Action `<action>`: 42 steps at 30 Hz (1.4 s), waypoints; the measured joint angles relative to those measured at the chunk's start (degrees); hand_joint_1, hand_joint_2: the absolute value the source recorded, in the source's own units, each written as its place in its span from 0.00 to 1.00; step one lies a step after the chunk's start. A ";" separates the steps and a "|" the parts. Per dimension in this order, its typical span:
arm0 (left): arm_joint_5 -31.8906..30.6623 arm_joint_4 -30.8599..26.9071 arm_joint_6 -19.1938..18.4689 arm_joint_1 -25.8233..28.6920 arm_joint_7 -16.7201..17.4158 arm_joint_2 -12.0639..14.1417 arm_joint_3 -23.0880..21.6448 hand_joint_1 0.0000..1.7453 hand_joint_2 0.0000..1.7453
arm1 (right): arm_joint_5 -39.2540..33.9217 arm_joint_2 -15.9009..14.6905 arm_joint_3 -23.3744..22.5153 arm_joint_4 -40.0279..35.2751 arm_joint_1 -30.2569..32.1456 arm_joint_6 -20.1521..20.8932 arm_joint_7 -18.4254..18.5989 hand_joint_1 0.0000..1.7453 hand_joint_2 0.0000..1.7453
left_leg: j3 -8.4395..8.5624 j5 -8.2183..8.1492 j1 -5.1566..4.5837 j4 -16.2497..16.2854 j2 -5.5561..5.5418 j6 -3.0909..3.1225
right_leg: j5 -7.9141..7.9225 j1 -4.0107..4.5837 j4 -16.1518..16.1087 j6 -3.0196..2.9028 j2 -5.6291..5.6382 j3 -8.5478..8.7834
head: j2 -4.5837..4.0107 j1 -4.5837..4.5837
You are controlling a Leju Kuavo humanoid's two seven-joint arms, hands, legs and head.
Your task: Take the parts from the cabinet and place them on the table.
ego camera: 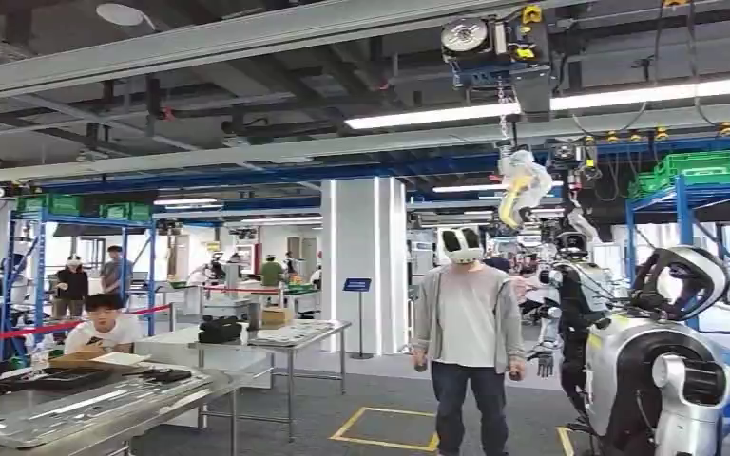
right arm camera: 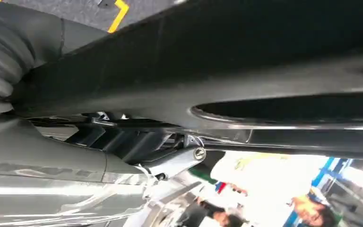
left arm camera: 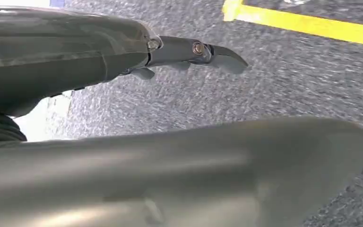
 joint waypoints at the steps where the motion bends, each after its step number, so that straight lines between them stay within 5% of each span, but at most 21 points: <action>1: 0.00 0.00 0.00 0.14 -0.04 0.18 0.00 0.00 1.00 | 0.04 0.28 0.00 0.00 -0.03 0.00 -0.13 1.00 1.00 | 1.35 1.57 0.27 -2.43 0.33 -0.23 | -0.08 0.00 0.04 0.13 -0.48 0.02 | 0.00 0.00; 3: 0.02 0.00 0.02 0.04 -0.28 0.70 0.00 0.00 1.00 | 0.09 0.76 -0.02 -0.11 -0.14 -0.02 -0.24 1.00 1.00 | 6.65 6.04 0.56 -11.96 2.57 -0.62 | -0.47 -0.06 0.35 0.73 -1.50 0.21 | 0.00 0.00; 4: 0.02 0.00 0.00 -0.22 -0.31 0.74 0.00 0.00 1.00 | 0.11 0.94 -0.02 -0.17 -0.23 -0.02 -0.26 1.00 1.00 | 7.86 5.41 0.15 -14.23 4.77 -0.73 | -0.70 0.06 0.48 1.11 -1.89 0.15 | 0.00 0.00; 5: 0.02 -0.02 0.00 -0.45 -0.37 0.90 0.00 0.00 1.00 | 0.13 0.94 -0.09 -0.26 -0.35 -0.02 -0.31 1.00 1.00 | 7.71 5.69 -0.11 -14.72 4.47 0.26 | -0.99 0.48 0.92 1.58 -2.32 -0.01 | 0.00 0.00; 8: 0.04 -0.02 0.09 0.01 -0.11 1.22 0.00 0.00 1.00 | 0.13 1.40 -0.09 -0.35 -0.41 -0.02 -0.33 1.00 1.00 | 7.40 5.62 -0.68 -14.56 3.06 1.47 | -0.98 0.17 0.59 2.26 -3.70 0.42 | 0.00 0.00; 11: 0.15 -0.02 0.42 0.04 0.18 1.38 0.00 0.00 1.00 | 0.15 1.53 -0.15 -0.66 -0.45 -0.02 -0.33 1.00 1.00 | 7.48 5.97 -0.46 -14.83 1.89 2.66 | -4.56 -0.24 4.93 2.73 0.63 -1.23 | 0.00 0.00; 14: 0.20 -0.02 0.55 -0.18 0.46 1.38 0.02 0.00 1.00 | 0.42 1.29 -0.17 -0.59 -0.32 0.00 -0.13 1.00 1.00 | 7.48 5.98 -0.97 -14.81 0.00 3.19 | -9.97 -0.15 18.96 2.45 1.91 -8.02 | 0.00 0.00; 16: 0.04 -0.02 0.48 -0.05 0.61 1.38 0.00 0.00 1.00 | 0.50 1.27 -0.17 -0.50 -0.37 0.04 -0.04 1.00 1.00 | 7.55 5.99 -1.23 -14.78 -1.24 3.21 | -7.74 0.09 17.95 1.96 2.07 -8.11 | 0.00 0.00; 18: 0.04 -0.02 0.17 -0.08 0.44 1.33 0.00 0.00 1.00 | 0.57 1.27 -0.17 -0.50 -0.74 0.13 -0.02 1.00 1.00 | 7.79 5.99 -1.29 -14.76 -2.63 3.21 | -2.11 0.52 8.62 1.08 3.04 -4.13 | 0.00 0.00; 19: 0.04 -0.02 0.04 -0.16 0.17 1.18 0.00 0.00 1.00 | 0.59 1.27 -0.17 -0.50 -1.09 0.15 -0.02 1.00 1.00 | 7.79 5.99 -1.21 -14.76 -3.26 3.19 | 0.53 0.71 3.33 0.59 5.39 -1.97 | 0.00 0.00; 20: 0.07 -0.02 0.02 -0.31 -0.24 1.01 0.00 0.00 1.00 | 0.59 1.29 -0.17 -0.48 -1.37 0.15 -0.02 1.00 1.00 | 7.47 6.06 -1.44 -14.61 -3.77 3.03 | 0.19 0.56 2.10 0.27 7.15 -1.53 | 0.00 0.00; 24: 0.22 -0.02 -0.15 0.00 -0.74 1.05 0.02 0.00 1.00 | 0.72 1.88 -0.11 -0.39 -2.36 0.17 0.07 1.00 1.00 | 6.88 6.64 -0.89 -15.04 -5.77 1.80 | 0.43 0.57 0.51 0.17 5.24 -0.96 | 0.00 -0.02; 26: 0.22 -0.02 -0.15 -0.16 -0.87 1.05 0.02 0.00 1.00 | 0.70 2.38 -0.04 -0.33 -2.85 0.20 0.04 1.00 1.00 | 5.86 4.38 -1.02 -12.67 -1.65 1.44 | 0.84 0.34 -0.28 -0.21 3.96 -0.52 | 0.00 0.00; 28: 0.22 -0.02 -0.15 -0.62 -0.96 1.09 0.02 0.00 1.00 | 0.70 2.49 -0.02 -0.20 -2.99 0.20 0.04 1.00 1.00 | 1.85 0.16 -0.62 -4.21 -0.36 0.70 | 0.79 0.35 -0.27 -0.28 2.24 -0.49 | 0.00 0.00; 30: 0.20 -0.02 -0.20 -0.50 -0.98 1.07 0.00 0.00 1.00 | 0.68 2.53 0.28 0.00 -2.83 0.39 0.07 1.00 1.00 | -1.10 -1.21 -0.09 1.88 0.06 0.11 | 0.70 0.34 -0.25 -0.17 0.79 -0.55 | 0.00 0.00; 32: 0.17 -0.02 -0.17 -0.17 -1.01 1.09 0.00 0.00 1.00 | 0.55 2.56 0.50 0.00 -2.71 0.61 0.04 1.00 1.00 | 1.07 1.94 0.41 -2.52 0.59 -0.45 | 0.50 0.29 -0.19 0.13 -0.22 -0.48 | 0.00 0.00; 34: 0.17 -0.02 -0.17 -0.20 -1.05 1.20 0.00 0.00 1.00 | 0.20 2.75 0.72 0.00 -2.73 0.83 0.07 1.00 1.00 | 6.59 6.56 0.72 -12.86 2.76 -0.88 | 0.04 0.12 0.18 0.85 -1.25 -0.24 | 0.00 0.00; 35: 0.17 -0.02 -0.24 -0.43 -1.05 1.14 0.00 0.00 1.00 | 0.04 2.77 0.81 -0.02 -2.74 1.09 0.07 1.00 1.00 | 7.48 5.67 -0.07 -14.64 4.04 -0.80 | -0.28 0.52 0.43 1.38 -1.60 -0.35 | 0.00 0.00; 36: 0.13 -0.02 -0.28 -0.47 -1.05 1.11 0.00 0.00 1.00 | -0.07 2.77 0.87 0.04 -2.72 1.29 0.22 1.00 1.00 | 7.32 6.02 0.04 -14.72 3.31 0.29 | -0.43 0.56 0.66 1.69 -1.89 -0.33 | 0.00 -0.02; 39: 0.09 -0.02 -0.35 -0.03 -0.92 1.09 0.00 0.00 1.00 | -0.63 2.84 1.25 0.28 -2.71 1.88 0.57 1.00 1.00 | 7.19 5.94 -0.49 -14.62 2.11 1.62 | -0.47 0.12 0.33 2.67 -2.99 0.18 | 0.00 0.00; 42: 0.07 -0.02 -0.33 -0.17 -0.76 0.94 0.00 0.00 1.00 | -1.09 2.80 1.53 0.39 -2.71 2.32 0.70 1.00 1.00 | 7.30 6.22 -0.32 -14.84 1.02 2.72 | -4.92 -0.24 6.39 3.08 1.26 -2.23 | 0.00 0.00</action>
